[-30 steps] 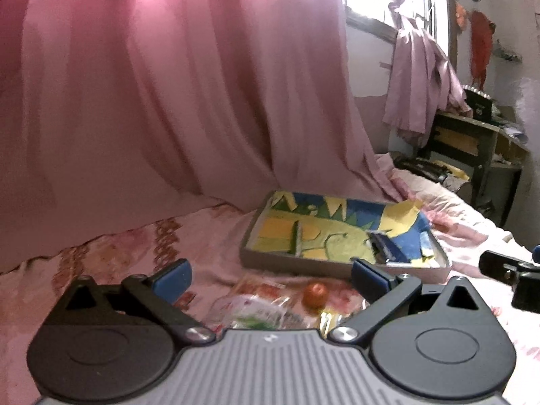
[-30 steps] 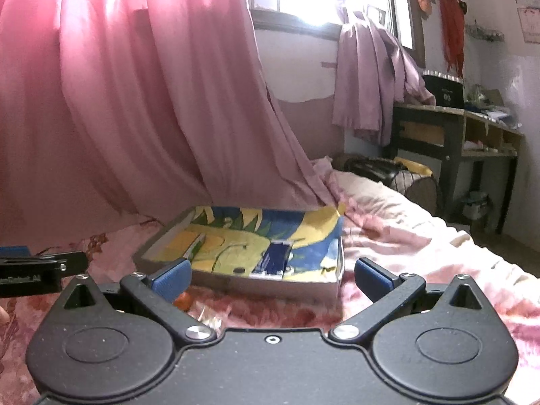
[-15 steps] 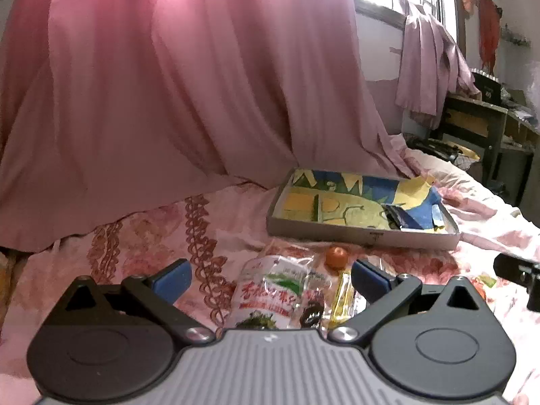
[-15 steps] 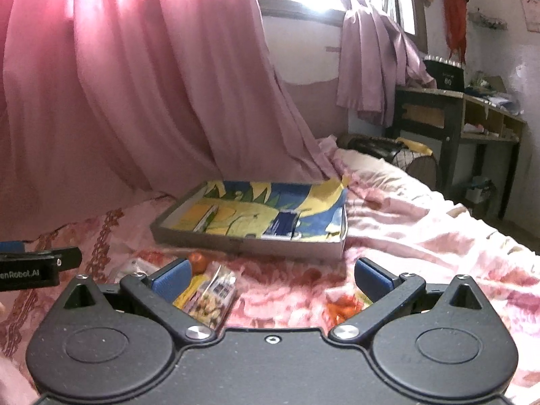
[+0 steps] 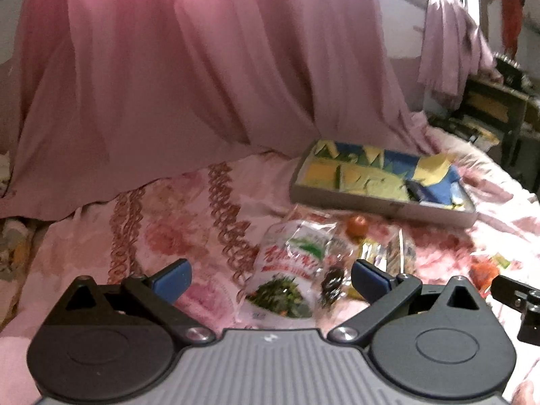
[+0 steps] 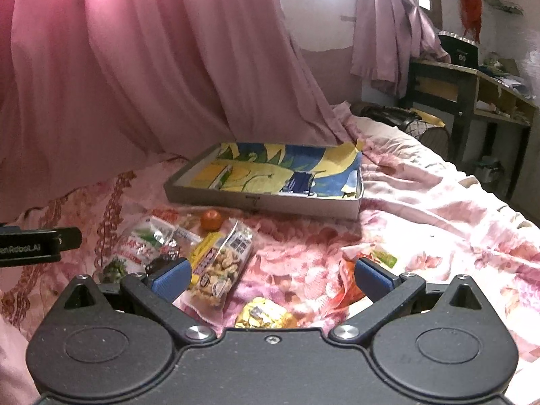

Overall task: Organize snacks
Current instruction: 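Move both tools back over the remaining snacks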

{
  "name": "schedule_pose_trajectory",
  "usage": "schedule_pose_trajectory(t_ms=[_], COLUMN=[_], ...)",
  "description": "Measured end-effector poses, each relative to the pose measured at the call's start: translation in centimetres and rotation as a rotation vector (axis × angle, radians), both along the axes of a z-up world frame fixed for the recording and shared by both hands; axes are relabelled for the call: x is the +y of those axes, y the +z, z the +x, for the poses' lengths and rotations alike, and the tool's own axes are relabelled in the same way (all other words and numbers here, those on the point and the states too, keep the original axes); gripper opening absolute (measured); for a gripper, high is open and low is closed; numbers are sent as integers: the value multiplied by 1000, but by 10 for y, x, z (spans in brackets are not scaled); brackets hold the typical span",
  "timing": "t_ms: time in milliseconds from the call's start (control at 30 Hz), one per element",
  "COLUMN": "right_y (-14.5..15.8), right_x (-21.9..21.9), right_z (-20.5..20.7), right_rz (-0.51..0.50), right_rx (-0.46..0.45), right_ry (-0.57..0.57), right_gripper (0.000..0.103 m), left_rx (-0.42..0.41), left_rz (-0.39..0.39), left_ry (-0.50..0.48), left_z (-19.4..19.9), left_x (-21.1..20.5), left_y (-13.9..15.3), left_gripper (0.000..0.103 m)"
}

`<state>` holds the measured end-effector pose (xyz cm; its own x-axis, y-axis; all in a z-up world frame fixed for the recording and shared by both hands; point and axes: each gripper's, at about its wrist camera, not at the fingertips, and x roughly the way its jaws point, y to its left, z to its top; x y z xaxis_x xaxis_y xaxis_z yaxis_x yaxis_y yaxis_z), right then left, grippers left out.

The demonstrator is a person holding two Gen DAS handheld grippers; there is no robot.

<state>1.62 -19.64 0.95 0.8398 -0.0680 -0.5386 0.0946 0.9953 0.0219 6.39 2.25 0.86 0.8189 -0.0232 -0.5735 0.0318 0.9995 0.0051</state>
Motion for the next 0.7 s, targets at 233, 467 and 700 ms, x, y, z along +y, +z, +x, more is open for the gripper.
schedule_pose_trajectory(t_ms=[233,467,700], right_y=[-6,-13,-19], right_x=[8,12,12], right_z=[4,10,14], right_rz=[-27,-35,-34], right_rx=[42,90,136], right_ry=[28,41,34], right_gripper=[102,102,102], left_rx=[49,80,168], left_rz=[14,11,-7], left_ry=[19,13,-20], left_z=[3,9,20], left_x=[1,1,0], left_y=[-5,-9,-14], left_gripper=[103,103,103])
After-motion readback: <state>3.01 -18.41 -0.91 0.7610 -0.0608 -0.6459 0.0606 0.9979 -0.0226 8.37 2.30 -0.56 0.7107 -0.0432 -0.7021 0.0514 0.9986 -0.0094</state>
